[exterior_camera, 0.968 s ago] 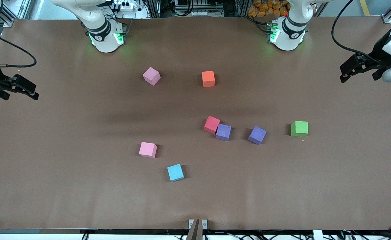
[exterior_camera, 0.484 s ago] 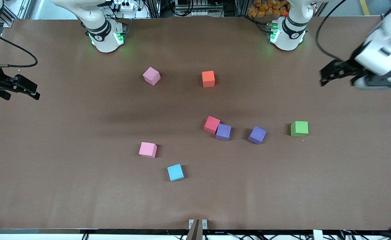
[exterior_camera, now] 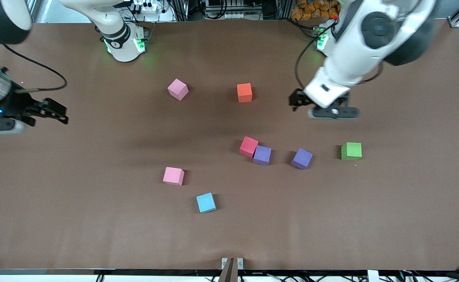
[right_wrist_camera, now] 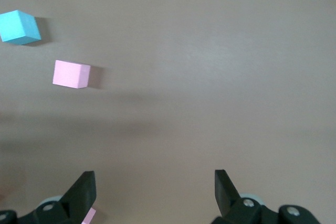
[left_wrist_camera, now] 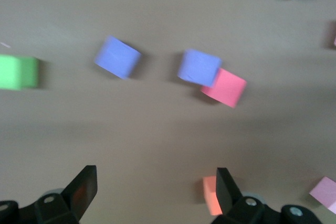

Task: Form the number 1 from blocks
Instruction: 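Reach the left gripper to the orange cube while the right gripper moves out, then grasp the orange cube with the left gripper while the right gripper reaches pink, then carry the orange cube with the left gripper while the right gripper grasps pink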

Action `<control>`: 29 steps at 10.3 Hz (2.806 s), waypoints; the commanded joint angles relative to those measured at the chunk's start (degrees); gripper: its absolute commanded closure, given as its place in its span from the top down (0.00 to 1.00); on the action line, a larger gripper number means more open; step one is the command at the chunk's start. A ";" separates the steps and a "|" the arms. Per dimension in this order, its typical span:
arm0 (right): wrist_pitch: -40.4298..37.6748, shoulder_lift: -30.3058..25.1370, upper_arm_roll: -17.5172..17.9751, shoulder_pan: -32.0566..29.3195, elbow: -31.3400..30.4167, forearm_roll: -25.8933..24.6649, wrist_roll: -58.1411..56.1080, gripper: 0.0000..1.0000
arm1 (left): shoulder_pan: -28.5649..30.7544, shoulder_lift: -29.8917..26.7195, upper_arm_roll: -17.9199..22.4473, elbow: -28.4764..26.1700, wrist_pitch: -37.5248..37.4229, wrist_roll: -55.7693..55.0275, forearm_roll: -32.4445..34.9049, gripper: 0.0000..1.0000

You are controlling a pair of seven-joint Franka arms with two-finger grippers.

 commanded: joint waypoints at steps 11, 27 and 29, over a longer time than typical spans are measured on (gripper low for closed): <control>16.99 18.09 -0.20 10.35 0.18 10.25 7.67 1.00 | -20.77 19.06 -4.50 -13.96 24.87 -27.56 8.55 1.00; 27.02 29.35 -0.38 17.22 0.18 10.25 19.00 1.00 | -30.34 23.28 -5.72 -12.82 27.79 -43.98 15.84 0.00; 28.07 30.93 -0.38 17.22 0.70 10.17 20.49 1.00 | -31.93 23.81 -5.81 -12.91 29.45 -46.18 15.84 0.00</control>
